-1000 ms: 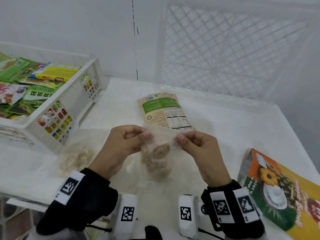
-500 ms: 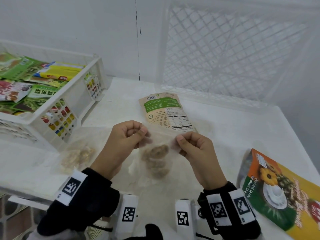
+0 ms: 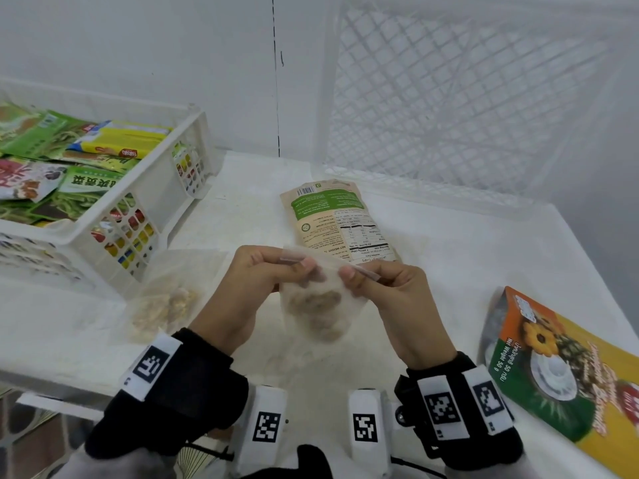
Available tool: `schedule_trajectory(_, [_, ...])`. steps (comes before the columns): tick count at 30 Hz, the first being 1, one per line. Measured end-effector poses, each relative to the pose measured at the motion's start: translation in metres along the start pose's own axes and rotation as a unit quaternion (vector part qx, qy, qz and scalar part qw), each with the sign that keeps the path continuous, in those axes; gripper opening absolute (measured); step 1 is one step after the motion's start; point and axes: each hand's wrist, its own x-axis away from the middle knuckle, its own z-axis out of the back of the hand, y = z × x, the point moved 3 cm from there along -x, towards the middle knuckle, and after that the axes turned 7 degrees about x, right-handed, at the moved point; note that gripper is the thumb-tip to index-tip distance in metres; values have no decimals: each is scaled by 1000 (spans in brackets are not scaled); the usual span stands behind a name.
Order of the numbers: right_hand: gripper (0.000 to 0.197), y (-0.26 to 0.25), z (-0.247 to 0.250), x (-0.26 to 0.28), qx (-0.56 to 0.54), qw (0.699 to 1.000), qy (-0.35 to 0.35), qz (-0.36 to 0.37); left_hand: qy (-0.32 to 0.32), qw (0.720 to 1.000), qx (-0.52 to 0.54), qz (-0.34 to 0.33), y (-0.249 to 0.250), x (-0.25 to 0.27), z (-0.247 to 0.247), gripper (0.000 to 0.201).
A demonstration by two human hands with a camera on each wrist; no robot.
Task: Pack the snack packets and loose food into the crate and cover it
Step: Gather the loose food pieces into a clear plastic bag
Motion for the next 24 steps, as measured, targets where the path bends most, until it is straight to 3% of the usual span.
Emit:
schedule_trajectory(4, [36,7,-5,-1,-50,999,5,-21,-36,999,16,16,2,3,4,32])
schedule_trajectory(7, [22,11,-9,3,-50,995,-64,-51,-45,997,26,49,4,5,12,35])
schedule_trajectory(11, [21,21,-23,15,27,985,-132,-110,-32,990,38,131,5,5,29,42])
schedule_trajectory(19, [27,38,-50,22,109,962,-65,-243,14,980,-79,180,0,6,50,21])
schedule_trajectory(24, [31,42,-56,23,176,950,-26,-258,15,978,-120,167,3,4,54,32])
